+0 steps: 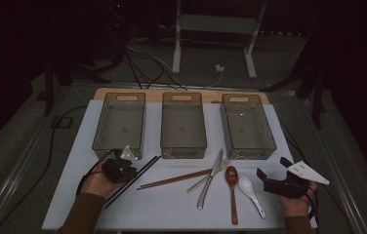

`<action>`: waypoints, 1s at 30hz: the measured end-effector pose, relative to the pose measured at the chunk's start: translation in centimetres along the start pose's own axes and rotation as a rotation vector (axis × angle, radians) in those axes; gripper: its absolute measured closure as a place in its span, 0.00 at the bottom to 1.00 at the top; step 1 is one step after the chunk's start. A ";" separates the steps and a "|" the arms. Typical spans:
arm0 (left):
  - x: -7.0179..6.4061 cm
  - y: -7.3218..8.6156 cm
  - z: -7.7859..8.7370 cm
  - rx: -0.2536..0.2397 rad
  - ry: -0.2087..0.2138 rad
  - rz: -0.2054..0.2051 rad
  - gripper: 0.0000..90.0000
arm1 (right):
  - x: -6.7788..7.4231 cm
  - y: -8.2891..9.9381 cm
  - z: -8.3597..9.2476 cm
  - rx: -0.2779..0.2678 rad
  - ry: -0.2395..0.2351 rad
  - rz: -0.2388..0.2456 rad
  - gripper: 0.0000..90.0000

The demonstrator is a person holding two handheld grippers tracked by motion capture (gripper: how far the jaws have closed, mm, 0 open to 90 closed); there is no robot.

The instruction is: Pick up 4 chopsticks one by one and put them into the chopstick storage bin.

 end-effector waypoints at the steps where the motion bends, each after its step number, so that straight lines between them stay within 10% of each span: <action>1: 0.0 0.0 0.0 -0.002 -0.002 0.002 0.88 | 0.0 0.0 0.0 0.000 0.000 0.000 0.00; 15: 0.0 0.0 -0.6 0.035 -0.049 0.012 0.97 | 0.1 0.1 -0.1 0.010 -0.001 0.005 0.00; 30: 0.6 -0.2 1.3 -0.075 -0.091 0.064 0.98 | 0.1 0.1 -0.1 0.013 -0.002 0.005 0.00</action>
Point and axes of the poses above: each handheld gripper's, and its own axes: z roughly backward along the jaws, y roughly out of its underside, x roughly to its left, the point moved 6 cm from there along -z, roughly forward along the jaws, and after that the axes turned 5 degrees about y, right-handed, at the moved point
